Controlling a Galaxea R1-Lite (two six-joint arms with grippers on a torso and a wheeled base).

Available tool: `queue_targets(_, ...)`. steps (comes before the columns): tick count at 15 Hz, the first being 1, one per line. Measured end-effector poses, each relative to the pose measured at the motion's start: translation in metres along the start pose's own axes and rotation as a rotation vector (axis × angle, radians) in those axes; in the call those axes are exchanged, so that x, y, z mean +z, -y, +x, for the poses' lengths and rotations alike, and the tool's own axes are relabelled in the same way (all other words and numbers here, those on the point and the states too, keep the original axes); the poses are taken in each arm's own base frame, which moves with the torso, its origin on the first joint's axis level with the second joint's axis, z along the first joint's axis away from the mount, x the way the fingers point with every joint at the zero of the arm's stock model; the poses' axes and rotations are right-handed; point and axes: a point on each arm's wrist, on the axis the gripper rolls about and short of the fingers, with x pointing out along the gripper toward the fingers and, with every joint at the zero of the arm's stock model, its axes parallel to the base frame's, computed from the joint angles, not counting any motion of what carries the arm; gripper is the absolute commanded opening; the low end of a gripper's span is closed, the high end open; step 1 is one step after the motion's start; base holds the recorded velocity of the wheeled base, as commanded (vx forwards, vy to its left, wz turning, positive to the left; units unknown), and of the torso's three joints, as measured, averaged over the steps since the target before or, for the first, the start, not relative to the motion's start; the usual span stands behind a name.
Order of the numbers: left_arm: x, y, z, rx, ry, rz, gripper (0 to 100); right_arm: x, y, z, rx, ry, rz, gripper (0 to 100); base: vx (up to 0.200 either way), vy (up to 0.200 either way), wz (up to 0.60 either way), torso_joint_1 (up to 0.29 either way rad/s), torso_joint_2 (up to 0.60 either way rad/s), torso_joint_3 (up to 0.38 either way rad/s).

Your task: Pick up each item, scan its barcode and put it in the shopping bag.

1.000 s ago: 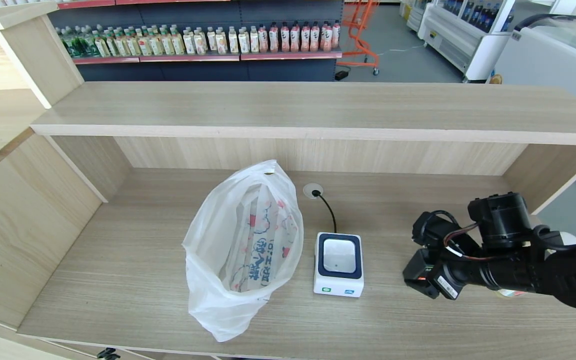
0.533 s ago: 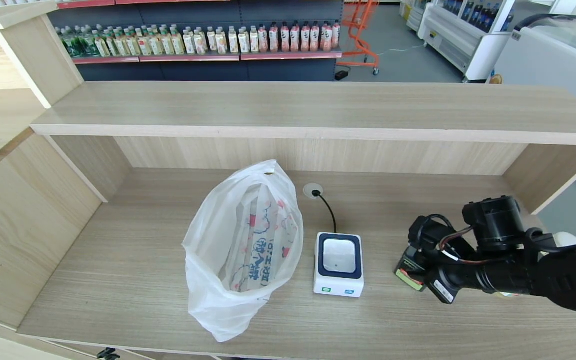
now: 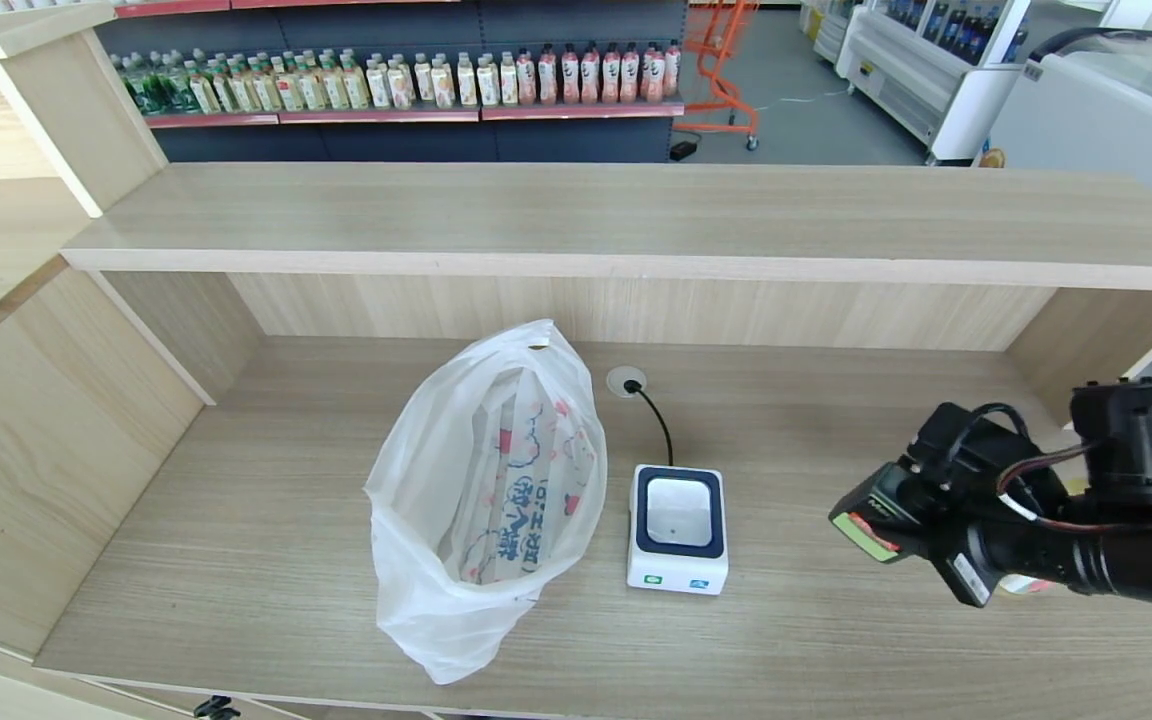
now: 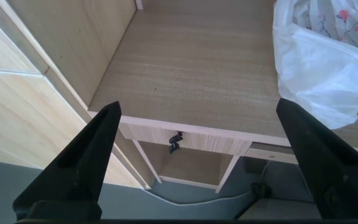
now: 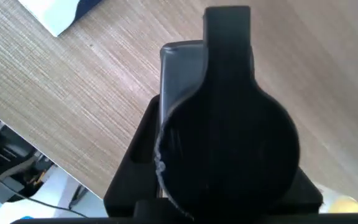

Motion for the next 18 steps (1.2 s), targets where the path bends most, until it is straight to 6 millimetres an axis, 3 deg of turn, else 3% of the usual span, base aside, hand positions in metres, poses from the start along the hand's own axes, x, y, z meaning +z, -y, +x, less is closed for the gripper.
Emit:
queue_targets(2, 0.0, 0.0, 0.0, 0.0, 0.0, 0.0, 100, -0.011, -0.003, -0.035, -0.099, 0.056, -0.1, 0, 0.0, 0.0, 0.0, 0.0, 0.0, 0.0)
queue_targets(3, 0.0, 0.0, 0.0, 0.0, 0.0, 0.0, 100, -0.014, -0.003, -0.05, -0.196, 0.118, -0.23, 0, 0.0, 0.0, 0.0, 0.0, 0.0, 0.0)
queue_targets(6, 0.0, 0.0, 0.0, 0.0, 0.0, 0.0, 100, -0.012, -0.002, -0.073, -0.361, 0.191, -0.536, 0, 0.0, 0.0, 0.0, 0.0, 0.0, 0.0)
queue_targets(8, 0.0, 0.0, 0.0, 0.0, 0.0, 0.0, 100, -0.009, -0.004, -0.079, -0.34, 0.267, -0.785, 0, 0.0, 0.0, 0.0, 0.0, 0.0, 0.0)
queue_targets(10, 0.0, 0.0, 0.0, 0.0, 0.0, 0.0, 100, -0.005, -0.008, -0.082, -0.35, 0.4, -1.316, 0, 0.0, 0.0, 0.0, 0.0, 0.0, 0.0)
queue_targets(12, 0.0, 0.0, 0.0, 0.0, 0.0, 0.0, 100, -0.002, -0.016, -0.081, -0.367, 0.558, -1.721, 0, 0.0, 0.0, 0.0, 0.0, 0.0, 0.0)
queue_targets(15, 0.0, 0.0, 0.0, 0.0, 0.0, 0.0, 100, -0.011, -0.04, -0.073, -0.211, 0.909, -1.954, 0, 0.0, 0.0, 0.0, 0.0, 0.0, 0.0)
queue_targets(18, 0.0, 0.0, 0.0, 0.0, 0.0, 0.0, 100, -0.007, -0.049, -0.072, -0.223, 1.142, -2.011, 0, 0.0, 0.0, 0.0, 0.0, 0.0, 0.0)
